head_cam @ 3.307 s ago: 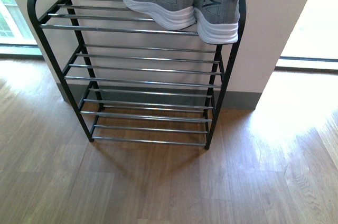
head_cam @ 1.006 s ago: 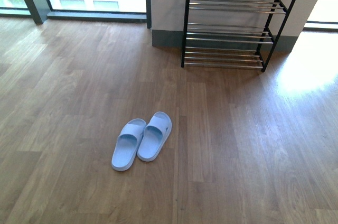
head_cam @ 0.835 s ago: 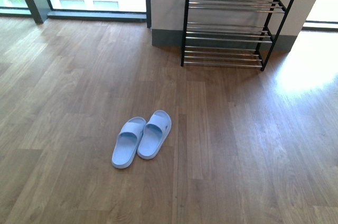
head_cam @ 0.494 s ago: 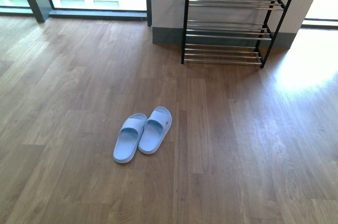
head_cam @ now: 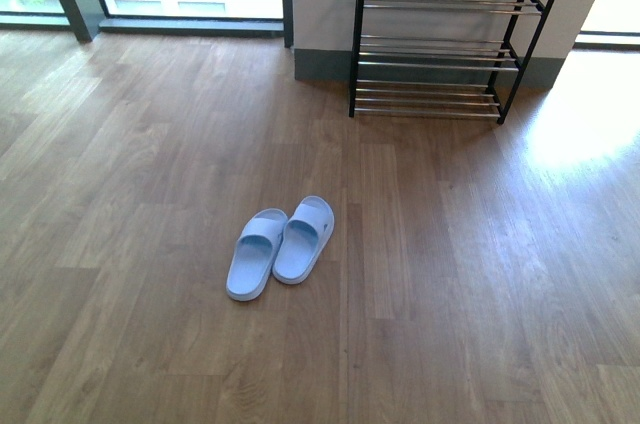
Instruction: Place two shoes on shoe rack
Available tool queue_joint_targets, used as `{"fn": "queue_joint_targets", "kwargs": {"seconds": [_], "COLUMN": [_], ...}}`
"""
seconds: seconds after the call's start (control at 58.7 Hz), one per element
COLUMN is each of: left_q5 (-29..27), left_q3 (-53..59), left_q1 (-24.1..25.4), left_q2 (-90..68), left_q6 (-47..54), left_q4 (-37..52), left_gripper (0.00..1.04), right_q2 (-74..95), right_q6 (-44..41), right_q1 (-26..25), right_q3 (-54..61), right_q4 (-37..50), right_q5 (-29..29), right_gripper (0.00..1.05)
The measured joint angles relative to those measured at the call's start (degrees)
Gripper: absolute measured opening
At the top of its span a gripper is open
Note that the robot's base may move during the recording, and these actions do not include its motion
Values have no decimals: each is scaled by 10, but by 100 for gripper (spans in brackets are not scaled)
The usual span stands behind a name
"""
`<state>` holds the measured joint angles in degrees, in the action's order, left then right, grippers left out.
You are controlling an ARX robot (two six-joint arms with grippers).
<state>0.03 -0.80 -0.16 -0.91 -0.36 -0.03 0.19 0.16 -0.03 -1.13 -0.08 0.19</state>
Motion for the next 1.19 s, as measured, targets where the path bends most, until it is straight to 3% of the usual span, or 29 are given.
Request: {"fn": "queue_joint_targets", "kwargs": {"seconds": [1.193], "left_q5": [-1], "left_q3": [0], "left_q1": [0], "left_q2": [0], "left_q6": [0], "left_q4": [0], "left_gripper": [95], "right_q2": [0], "right_q6": [0], "right_q1": [0], "right_q3": [0], "right_q4": [0], "right_q5": [-3], "right_gripper": [96]}}
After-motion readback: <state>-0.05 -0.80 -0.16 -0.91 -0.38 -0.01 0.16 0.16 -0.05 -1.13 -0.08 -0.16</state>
